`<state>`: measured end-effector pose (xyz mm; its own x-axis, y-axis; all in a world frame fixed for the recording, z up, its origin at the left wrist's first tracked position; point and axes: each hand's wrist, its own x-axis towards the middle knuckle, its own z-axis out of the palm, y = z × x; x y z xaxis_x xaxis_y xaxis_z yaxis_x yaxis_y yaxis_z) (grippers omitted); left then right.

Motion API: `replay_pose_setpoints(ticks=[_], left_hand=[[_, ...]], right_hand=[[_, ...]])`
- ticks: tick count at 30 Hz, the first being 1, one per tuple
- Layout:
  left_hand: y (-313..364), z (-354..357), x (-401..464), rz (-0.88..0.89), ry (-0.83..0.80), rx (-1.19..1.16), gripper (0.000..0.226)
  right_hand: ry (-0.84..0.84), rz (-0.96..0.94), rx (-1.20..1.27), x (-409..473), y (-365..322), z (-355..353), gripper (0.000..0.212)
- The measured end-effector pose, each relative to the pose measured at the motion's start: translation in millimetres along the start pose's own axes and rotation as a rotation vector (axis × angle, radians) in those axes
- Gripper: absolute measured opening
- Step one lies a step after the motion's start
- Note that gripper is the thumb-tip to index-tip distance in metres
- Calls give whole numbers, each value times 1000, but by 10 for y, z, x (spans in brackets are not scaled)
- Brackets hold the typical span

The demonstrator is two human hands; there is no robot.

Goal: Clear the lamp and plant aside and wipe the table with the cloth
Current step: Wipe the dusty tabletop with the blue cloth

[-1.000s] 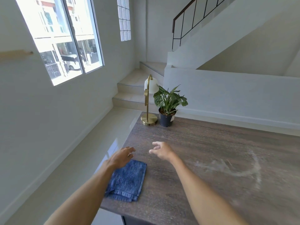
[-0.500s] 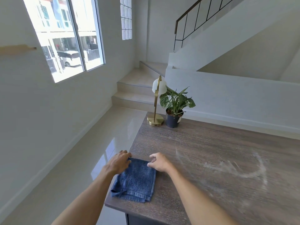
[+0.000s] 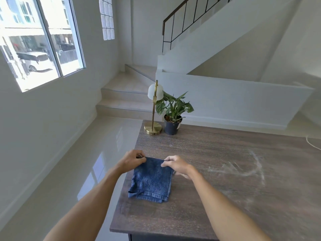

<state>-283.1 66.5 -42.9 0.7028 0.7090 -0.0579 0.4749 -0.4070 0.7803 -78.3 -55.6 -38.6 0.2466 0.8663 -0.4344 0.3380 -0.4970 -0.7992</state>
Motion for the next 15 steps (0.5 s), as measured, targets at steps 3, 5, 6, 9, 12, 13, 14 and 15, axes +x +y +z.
replay_pose_setpoints(ticks=[3,5,6,9,12,13,14,15], left_hand=[[284,55,146,75,32,-29,11],[492,154,245,112,59,-45,16],[585,212,291,124,58,-57,16],[816,405,429,159,14,-112,18],[1023,654,534,143,-50,-167,30],[1100,747,576,139,-68,-162,33],[1159,833,618,132,-83,-155,36],[1217,916,655,119,-101,-151,37]], right_hand=[[158,-34,131,-106,22,-183,20],[246,-42,184,-205,88,-337,20],[285,-45,203,-285,113,-410,20],[403,-71,219,-528,192,-645,22],[488,-46,241,-665,339,-932,16],[485,-34,240,-710,390,-1029,16],[472,-23,239,-732,448,-1121,19],[464,-12,232,-752,523,-1207,30]])
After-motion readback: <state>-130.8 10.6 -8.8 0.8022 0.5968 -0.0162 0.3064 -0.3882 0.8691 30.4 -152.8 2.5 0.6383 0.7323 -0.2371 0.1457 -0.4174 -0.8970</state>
